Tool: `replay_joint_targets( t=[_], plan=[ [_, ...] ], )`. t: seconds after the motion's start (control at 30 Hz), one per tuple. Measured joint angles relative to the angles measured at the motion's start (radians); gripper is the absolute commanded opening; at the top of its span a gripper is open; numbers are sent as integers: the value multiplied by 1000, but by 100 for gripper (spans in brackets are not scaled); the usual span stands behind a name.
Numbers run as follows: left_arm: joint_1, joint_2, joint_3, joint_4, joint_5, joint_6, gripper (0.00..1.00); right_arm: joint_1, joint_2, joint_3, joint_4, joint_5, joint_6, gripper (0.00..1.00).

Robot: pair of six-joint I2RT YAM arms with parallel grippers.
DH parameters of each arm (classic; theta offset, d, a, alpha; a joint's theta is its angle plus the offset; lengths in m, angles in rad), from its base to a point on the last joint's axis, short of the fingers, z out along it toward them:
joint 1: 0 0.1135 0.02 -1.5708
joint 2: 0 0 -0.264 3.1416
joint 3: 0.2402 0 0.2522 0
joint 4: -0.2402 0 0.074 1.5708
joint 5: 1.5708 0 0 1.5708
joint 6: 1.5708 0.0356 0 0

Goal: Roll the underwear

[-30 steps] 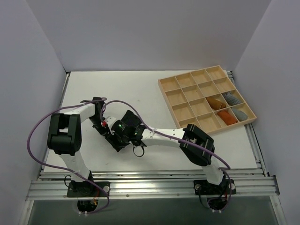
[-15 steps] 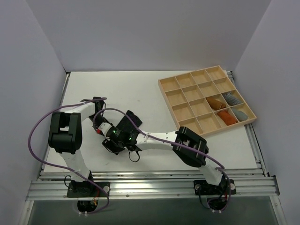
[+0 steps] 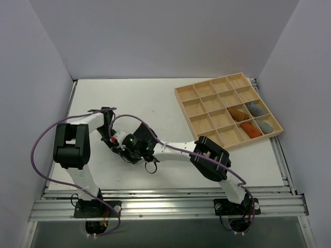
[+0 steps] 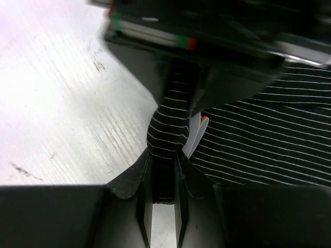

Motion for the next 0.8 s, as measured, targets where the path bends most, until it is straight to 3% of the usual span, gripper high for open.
replay_joint_targets(
  t=[0.1,0.3,0.5,0.8],
  plan=[
    [16,-3,3,-11,-25,2,51,-64,-10,-35,63,-152,63,0],
    [42,-26,19,-12,-81,10,58,-175,2,-79,186,-378,180,0],
    [46,-85,18,10,-124,21,63,-218,13,-132,296,-488,275,0],
    [54,-205,-34,73,-162,27,66,-244,61,-103,329,-595,348,0]
  ],
)
